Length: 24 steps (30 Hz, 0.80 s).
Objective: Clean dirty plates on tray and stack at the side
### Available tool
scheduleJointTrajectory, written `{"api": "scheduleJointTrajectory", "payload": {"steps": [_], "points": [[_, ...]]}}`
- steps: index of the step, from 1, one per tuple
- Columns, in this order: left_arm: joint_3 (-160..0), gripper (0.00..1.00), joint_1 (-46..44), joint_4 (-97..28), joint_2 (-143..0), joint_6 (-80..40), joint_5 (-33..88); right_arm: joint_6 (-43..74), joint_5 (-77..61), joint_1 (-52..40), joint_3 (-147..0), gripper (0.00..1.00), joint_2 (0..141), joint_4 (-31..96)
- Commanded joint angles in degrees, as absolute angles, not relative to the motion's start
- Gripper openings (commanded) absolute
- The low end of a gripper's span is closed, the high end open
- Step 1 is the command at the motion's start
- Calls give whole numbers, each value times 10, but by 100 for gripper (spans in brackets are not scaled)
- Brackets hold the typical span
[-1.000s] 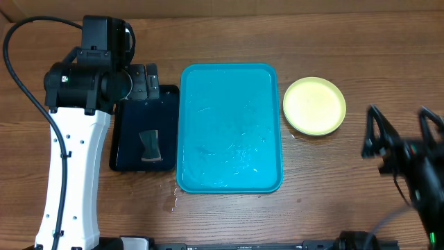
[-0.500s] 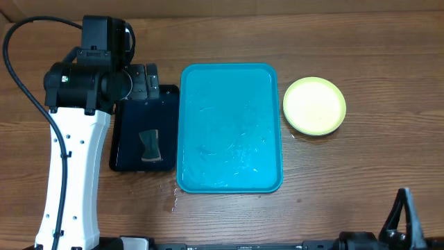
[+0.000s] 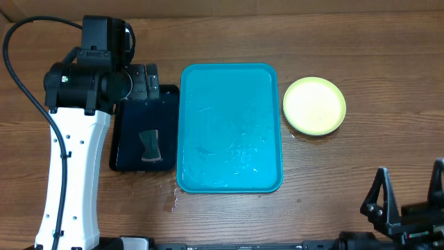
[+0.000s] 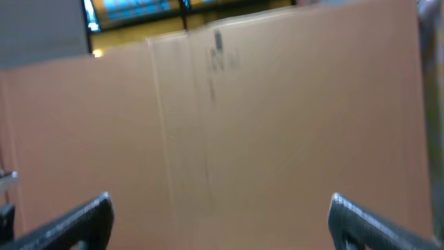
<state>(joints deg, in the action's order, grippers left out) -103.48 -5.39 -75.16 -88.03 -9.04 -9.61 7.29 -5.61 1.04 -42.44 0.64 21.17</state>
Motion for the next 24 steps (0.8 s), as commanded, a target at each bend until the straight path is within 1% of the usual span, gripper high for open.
{"api": "scheduleJointTrajectory", "payload": {"steps": [1,5,8,10,20,24], "points": [[-1040,100,-57,-750,-877,-101,-94,72,-91,8,-359,100,3,77],[-1040,100,-57,-750,-877,-101,-94,72,-121,9,-259,100,3,-128],[-1040,100,-57,-750,-877,-101,-94,72,-139,18,-190,100,3,-231],[-1040,100,-57,-750,-877,-101,-94,72,-147,28,-152,100,3,-269],[-1040,100,-57,-750,-877,-101,-94,72,-151,40,-11,100,2,-263],[-1040,100,-57,-750,-877,-101,-94,74,-145,40,-4,100,2,-190]]}}
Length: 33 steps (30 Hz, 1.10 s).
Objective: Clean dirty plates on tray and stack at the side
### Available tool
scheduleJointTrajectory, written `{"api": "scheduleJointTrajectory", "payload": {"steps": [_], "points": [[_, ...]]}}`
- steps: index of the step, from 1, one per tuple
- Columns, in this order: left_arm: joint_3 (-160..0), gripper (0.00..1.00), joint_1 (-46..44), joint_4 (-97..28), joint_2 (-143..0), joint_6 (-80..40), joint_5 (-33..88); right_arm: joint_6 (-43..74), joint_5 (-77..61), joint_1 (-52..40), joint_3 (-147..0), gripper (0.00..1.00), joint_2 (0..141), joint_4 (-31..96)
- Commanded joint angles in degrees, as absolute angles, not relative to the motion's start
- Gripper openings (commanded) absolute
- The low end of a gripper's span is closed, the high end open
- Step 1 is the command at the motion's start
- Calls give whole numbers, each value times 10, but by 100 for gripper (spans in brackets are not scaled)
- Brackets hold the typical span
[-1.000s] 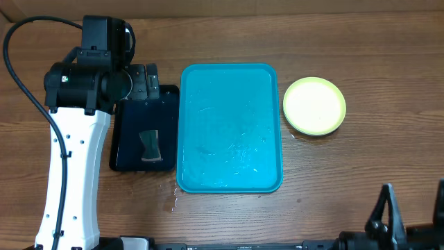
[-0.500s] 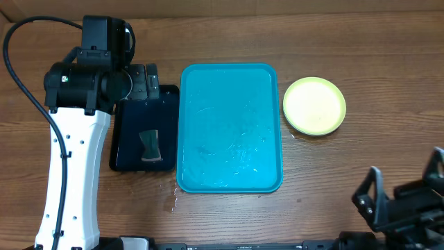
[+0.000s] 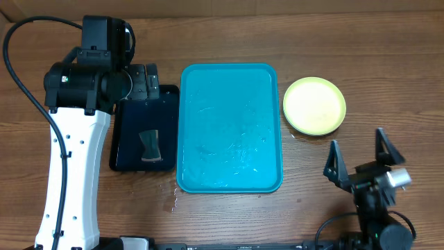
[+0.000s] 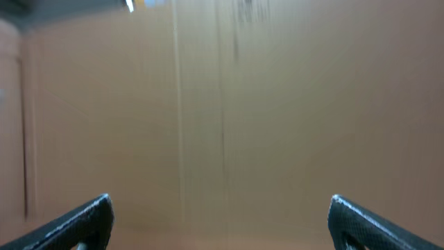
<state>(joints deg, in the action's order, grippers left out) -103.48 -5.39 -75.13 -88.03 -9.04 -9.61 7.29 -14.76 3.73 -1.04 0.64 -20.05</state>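
Note:
A pale yellow-green plate [image 3: 314,105] lies on the wooden table, to the right of the wet teal tray [image 3: 230,128], which carries no plates. My right gripper [image 3: 359,154] stands open just below the plate, pointing at the far side, with nothing between its fingers. In the right wrist view the gripper [image 4: 220,222] shows only two wide-apart fingertips [image 4: 83,221] against a blurred brown cardboard wall. My left gripper [image 3: 146,80] hangs over the far end of a dark tray [image 3: 128,135]. Its jaws are hidden from above.
A grey sponge-like piece [image 3: 150,145] lies in the dark tray, left of the teal tray. Water drops [image 3: 173,199] sit on the table by the teal tray's front left corner. The white left arm [image 3: 73,173] runs down the left side.
My right gripper was at the bottom right corner of the table. It now sits further in and to the left, closer to the plate, still open. The left arm has not moved.

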Motion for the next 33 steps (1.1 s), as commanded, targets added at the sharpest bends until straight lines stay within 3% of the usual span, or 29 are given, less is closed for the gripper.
{"api": "scheduleJointTrajectory", "payload": {"steps": [1,10,19,33], "points": [[-1040,100,-57,-750,-877,-101,-94,74,-143,40,-4,100,2,-177],[-1040,100,-57,-750,-877,-101,-94,70,-142,40,-4,100,2,39],[-1040,100,-57,-750,-877,-101,-94,-4,-138,40,-4,100,2,36],[-1040,100,-57,-750,-877,-101,-94,-1,-147,40,-4,100,2,35]]}}
